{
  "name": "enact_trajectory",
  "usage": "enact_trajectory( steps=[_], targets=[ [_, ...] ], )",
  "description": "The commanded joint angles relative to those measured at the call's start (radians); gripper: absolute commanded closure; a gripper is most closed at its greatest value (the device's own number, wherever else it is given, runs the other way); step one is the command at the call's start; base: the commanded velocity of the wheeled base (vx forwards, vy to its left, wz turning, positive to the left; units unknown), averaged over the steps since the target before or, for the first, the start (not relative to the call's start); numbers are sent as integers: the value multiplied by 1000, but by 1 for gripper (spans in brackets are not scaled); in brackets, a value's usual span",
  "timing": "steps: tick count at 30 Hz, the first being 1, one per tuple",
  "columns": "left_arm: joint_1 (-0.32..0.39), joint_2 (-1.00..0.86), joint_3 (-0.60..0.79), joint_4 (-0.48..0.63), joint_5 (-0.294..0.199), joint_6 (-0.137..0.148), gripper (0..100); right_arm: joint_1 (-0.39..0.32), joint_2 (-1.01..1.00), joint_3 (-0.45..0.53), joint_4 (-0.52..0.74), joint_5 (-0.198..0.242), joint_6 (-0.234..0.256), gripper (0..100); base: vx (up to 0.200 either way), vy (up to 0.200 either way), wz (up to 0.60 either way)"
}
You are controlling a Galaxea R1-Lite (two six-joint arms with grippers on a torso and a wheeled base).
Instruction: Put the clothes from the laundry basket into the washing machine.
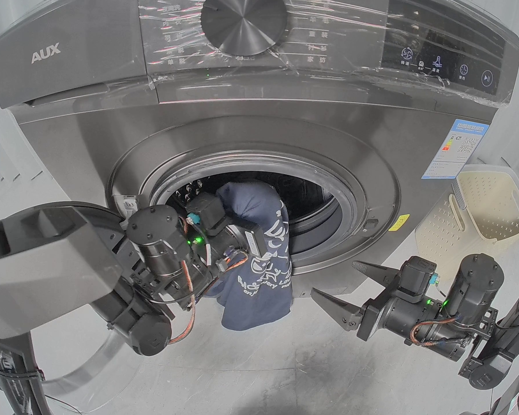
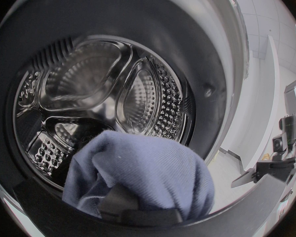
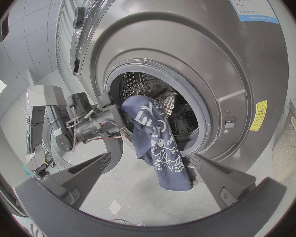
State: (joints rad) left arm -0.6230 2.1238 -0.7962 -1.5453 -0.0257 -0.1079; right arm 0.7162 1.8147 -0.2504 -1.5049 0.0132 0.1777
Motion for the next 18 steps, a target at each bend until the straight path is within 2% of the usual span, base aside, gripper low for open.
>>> enact_trajectory(
  steps=[1, 10, 13, 18],
  targets=[
    [5, 148, -117, 10, 17, 0, 100, 6, 0, 3, -1, 2, 0, 0, 0, 0, 0],
    [74, 272, -385, 122, 35, 2, 100, 9, 0, 7, -1, 4, 0, 0, 0, 0, 0],
    [86, 343, -545, 198, 70, 4, 100, 9, 0, 7, -1, 4, 0, 0, 0, 0, 0],
    [86, 430, -796, 340, 101, 2, 100, 9, 0, 7, 0, 4, 0, 0, 0, 0, 0]
  ],
)
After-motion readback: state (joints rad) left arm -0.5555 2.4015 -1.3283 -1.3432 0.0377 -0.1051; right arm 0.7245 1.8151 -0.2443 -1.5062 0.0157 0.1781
